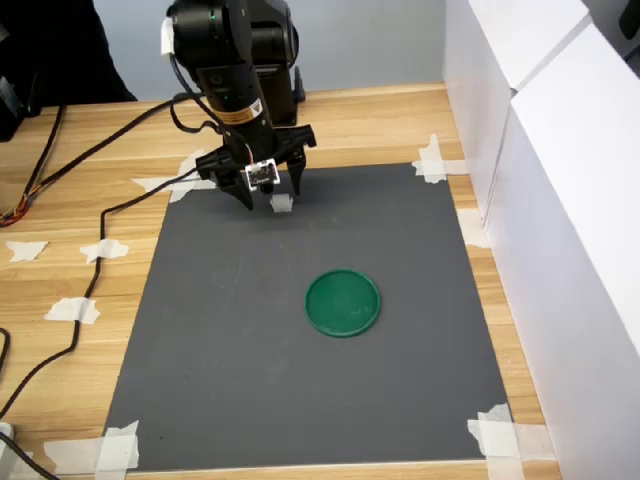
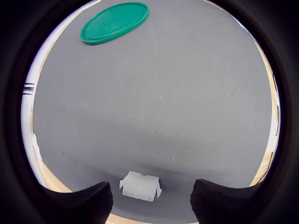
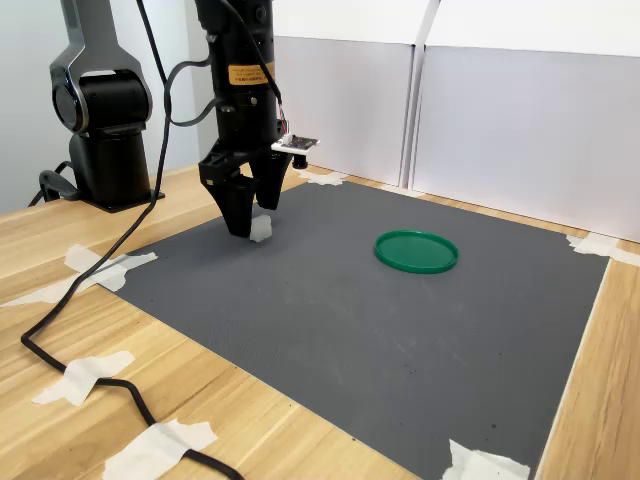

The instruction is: Grasp a white terminal and put it on the green lid.

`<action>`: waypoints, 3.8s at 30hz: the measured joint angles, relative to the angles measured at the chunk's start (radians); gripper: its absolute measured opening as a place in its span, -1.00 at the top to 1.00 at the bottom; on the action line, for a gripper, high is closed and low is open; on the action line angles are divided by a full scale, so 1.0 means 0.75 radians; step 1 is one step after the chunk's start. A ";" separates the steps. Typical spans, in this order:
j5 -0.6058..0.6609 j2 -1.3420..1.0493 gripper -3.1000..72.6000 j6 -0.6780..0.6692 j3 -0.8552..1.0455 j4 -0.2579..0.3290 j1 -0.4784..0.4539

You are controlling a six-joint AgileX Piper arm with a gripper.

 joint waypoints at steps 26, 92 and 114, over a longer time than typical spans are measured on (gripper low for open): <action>-0.019 0.058 -0.11 -0.042 -0.001 0.076 0.000; 0.261 0.667 0.10 -0.131 -0.982 0.085 0.210; 0.258 0.556 -0.76 -0.071 -0.972 0.069 0.210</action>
